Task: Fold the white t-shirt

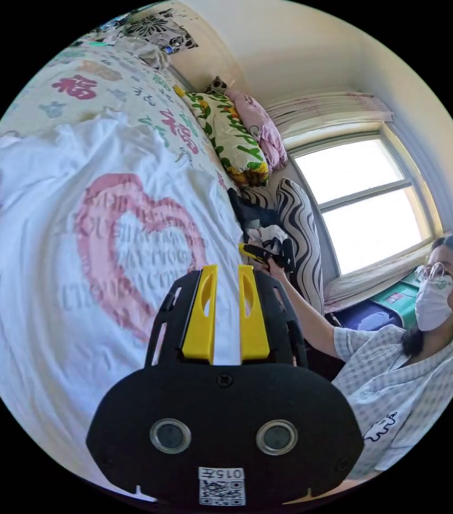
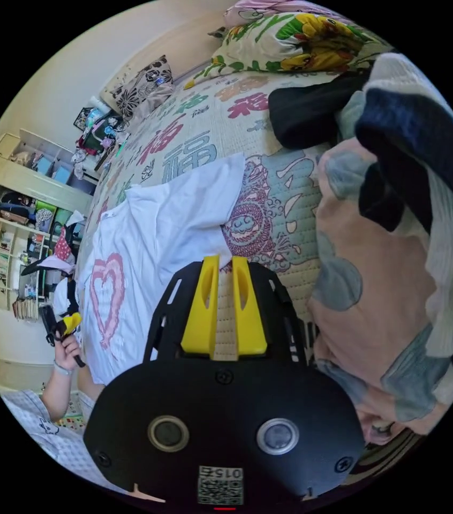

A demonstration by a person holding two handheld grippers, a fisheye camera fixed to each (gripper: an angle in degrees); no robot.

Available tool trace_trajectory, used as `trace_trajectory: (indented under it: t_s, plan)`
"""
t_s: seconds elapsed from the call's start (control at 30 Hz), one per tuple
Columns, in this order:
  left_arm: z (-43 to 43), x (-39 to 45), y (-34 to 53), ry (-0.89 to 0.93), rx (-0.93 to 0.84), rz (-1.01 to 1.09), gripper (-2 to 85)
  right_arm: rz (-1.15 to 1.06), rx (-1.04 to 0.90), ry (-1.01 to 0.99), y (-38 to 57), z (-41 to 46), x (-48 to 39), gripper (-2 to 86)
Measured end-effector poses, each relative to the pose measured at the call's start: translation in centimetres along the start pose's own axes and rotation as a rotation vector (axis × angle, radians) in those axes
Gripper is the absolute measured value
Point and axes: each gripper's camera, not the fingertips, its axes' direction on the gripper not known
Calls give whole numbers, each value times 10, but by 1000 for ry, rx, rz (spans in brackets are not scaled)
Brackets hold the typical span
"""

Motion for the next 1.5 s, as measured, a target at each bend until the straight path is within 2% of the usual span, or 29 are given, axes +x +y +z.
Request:
trace_trajectory:
  t_s: [0.07,0.3,0.43,0.5,0.57,0.73,0.83,0.87,0.93,1.0,1.1,1.17,1.27,1.33,1.43,1.5]
  plan:
    - [-43,0,18,-40,35,-15,61,-10,9,-50,-5,3,7,9]
    - [-186,-2,42,-240,220,-64,66,79,66,-66,12,5,27,-4]
    - [-231,-13,36,-400,293,-117,79,161,158,-11,13,10,23,-3]
    - [-248,-20,21,-518,314,-122,93,130,163,-5,11,16,9,-3]
    - [-250,-30,2,-558,299,-121,108,43,139,12,5,30,-21,-3]
    - [-253,-82,-54,-386,353,-241,106,-222,45,24,-12,81,-110,-5]
    - [-258,-112,-91,-321,299,-348,43,-349,-13,22,-20,120,-168,-6]
    - [-261,-116,-104,-255,272,-340,8,-388,-22,-12,-21,134,-186,-7]
    - [-276,-106,-121,-274,291,-272,-2,-434,-38,-72,-21,155,-208,-7]
    - [-304,-76,-145,-470,330,-120,-5,-464,-54,-112,-18,175,-223,-7]
    - [-334,-43,-171,-631,419,39,-4,-504,-91,-157,-9,209,-237,-6]
    - [-348,-33,-180,-710,467,66,2,-500,-139,-162,-1,237,-239,-6]
    - [-347,-44,-194,-762,308,84,52,-468,-200,-182,11,268,-233,-5]
    - [-352,-48,-186,-786,242,63,72,-435,-226,-195,20,284,-225,-5]
    - [-385,-40,-138,-841,317,61,79,-381,-255,-215,39,306,-211,-5]
    - [-423,-45,-83,-794,374,-9,72,-363,-268,-234,51,321,-204,-5]
